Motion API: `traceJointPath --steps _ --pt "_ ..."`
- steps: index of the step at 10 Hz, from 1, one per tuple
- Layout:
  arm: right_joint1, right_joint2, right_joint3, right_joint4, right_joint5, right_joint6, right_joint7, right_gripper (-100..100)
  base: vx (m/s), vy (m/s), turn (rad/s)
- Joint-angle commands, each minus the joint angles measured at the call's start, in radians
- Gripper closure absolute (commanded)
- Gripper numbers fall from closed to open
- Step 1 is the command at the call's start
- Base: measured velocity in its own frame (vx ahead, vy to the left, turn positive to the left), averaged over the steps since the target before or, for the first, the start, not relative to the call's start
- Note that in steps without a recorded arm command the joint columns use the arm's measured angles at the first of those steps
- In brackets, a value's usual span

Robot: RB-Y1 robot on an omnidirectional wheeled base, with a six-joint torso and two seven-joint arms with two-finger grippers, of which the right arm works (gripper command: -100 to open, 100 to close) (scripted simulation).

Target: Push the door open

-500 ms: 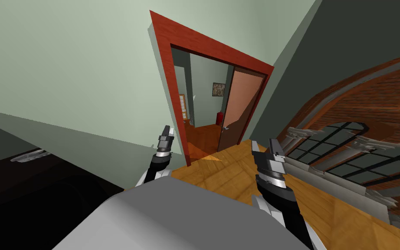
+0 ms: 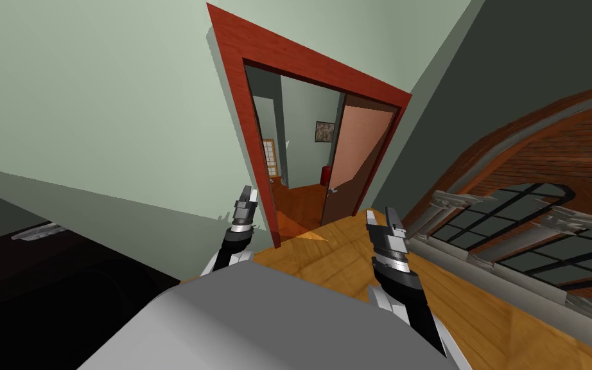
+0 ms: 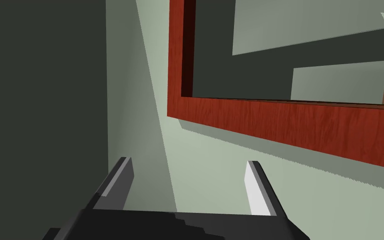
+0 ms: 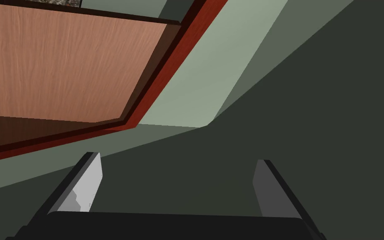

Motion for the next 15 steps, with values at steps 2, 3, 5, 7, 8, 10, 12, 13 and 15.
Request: traceJointPath --steps 2,3,5,7,8,10,12,13,15 --pt "-0.021 -0.006 0.005 0.045 -0.001 -0.004 0.002 -100 0.072 -0.059 0.032" --pt "-0.028 -0.008 0.007 0.061 -0.002 -0.006 0.002 -100 0.069 -0.046 0.037" --pt "-0.044 -0.013 0.011 0.1 -0.003 -0.011 0.004 -100 0.072 -0.067 0.033" --pt "-0.062 -0.017 0.017 0.141 -0.004 -0.016 0.006 -100 0.099 -0.078 0.038" --pt "-0.071 -0.019 0.019 0.162 -0.005 -0.018 0.007 -100 0.085 -0.091 0.05" --pt "-0.09 -0.023 0.025 0.208 -0.006 -0.024 0.009 -100 0.085 -0.081 0.042" --pt "-0.111 -0.027 0.031 0.257 -0.007 -0.03 0.011 -100 0.089 -0.081 0.048" --pt "-0.121 -0.029 0.034 0.281 -0.008 -0.033 0.012 -100 0.091 -0.084 0.044" --pt "-0.143 -0.031 0.041 0.331 -0.009 -0.04 0.014 -100 0.083 -0.091 0.048"
